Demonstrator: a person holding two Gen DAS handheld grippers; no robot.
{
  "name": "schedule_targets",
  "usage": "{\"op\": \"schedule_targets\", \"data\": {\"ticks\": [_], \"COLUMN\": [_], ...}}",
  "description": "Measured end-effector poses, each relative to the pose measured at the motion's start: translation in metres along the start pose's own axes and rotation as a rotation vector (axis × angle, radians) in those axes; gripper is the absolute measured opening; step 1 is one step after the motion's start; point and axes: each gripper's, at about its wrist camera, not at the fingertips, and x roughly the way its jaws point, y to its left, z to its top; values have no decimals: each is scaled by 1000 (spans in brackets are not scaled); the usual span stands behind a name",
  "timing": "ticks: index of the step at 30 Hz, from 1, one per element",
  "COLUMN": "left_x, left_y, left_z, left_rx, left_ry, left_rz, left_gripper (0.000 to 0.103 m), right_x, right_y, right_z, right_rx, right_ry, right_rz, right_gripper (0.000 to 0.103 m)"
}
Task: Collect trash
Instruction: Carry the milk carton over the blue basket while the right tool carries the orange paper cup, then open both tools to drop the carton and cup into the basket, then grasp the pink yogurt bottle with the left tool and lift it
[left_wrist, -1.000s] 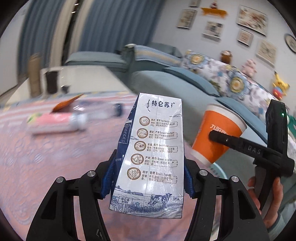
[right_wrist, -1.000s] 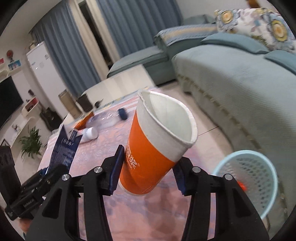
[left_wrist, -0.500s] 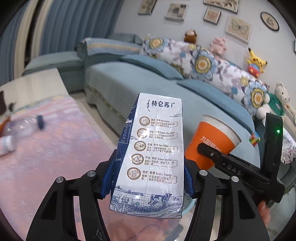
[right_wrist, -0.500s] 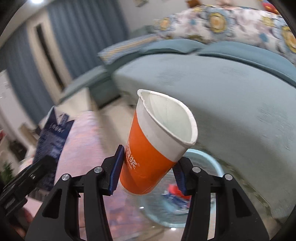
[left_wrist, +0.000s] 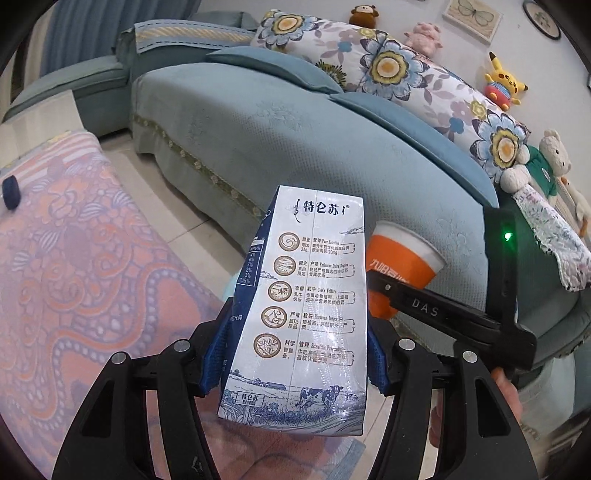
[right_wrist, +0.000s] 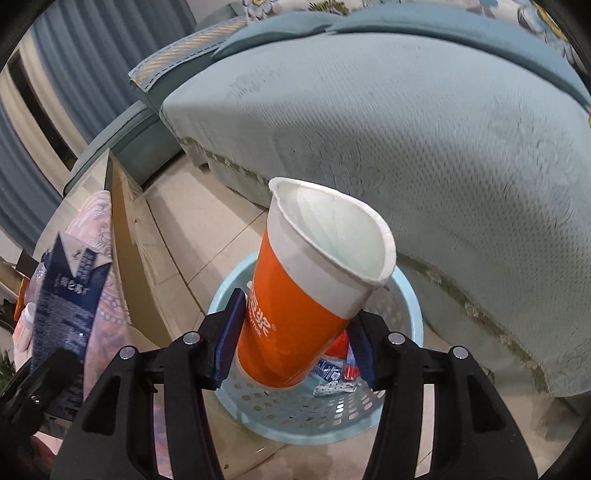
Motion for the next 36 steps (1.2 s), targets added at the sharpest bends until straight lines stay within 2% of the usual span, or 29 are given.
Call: {"op": "schedule_targets", "data": {"ticks": [1, 3, 5, 6, 7, 13, 19, 23, 26, 30, 33, 36], "left_x": [-1, -2, -5, -6, -7, -17, -54, -92, -131, -173, -201, -222], "left_y": [2, 3, 4, 5, 6, 6, 11, 24, 53, 103, 153, 209], "left_z": [0, 4, 4, 4, 4, 3, 11, 19, 22, 14, -1, -18], "left_rx": [-10, -17, -19, -18, -18, -12, -28, -44, -81, -126, -175, -280], "left_ry": [-9, -19, -36, -40, -40, -59, -144, -226, -303, -364, -397, -393], "left_rz": [-7, -13, -6, -2, 1, 4, 11, 34, 76, 170, 276, 318], "left_gripper": [59, 67, 73, 73, 73, 72, 72, 73, 73, 75, 80, 81], "right_x": [3, 9, 9, 11, 10, -2, -40, -68, -86, -92, -82, -58], "right_y": [-4, -2, -3, -3, -4, 0, 39, 87, 131, 195, 237, 286], "right_z": [2, 3, 1, 2, 2, 0, 4, 8, 10, 6, -6, -22], "right_rx": [5, 13, 18, 22, 25, 18, -83, -180, -256, -323, -359, -444], "right_ry": [6, 23, 26, 26, 24, 2, -106, -184, -238, -285, -285, -229], "right_rz": [4, 6, 4, 3, 6, 30, 105, 178, 244, 306, 336, 347], "right_gripper": [52, 52, 56, 63, 64, 64, 64, 64, 64, 64, 64, 64]}}
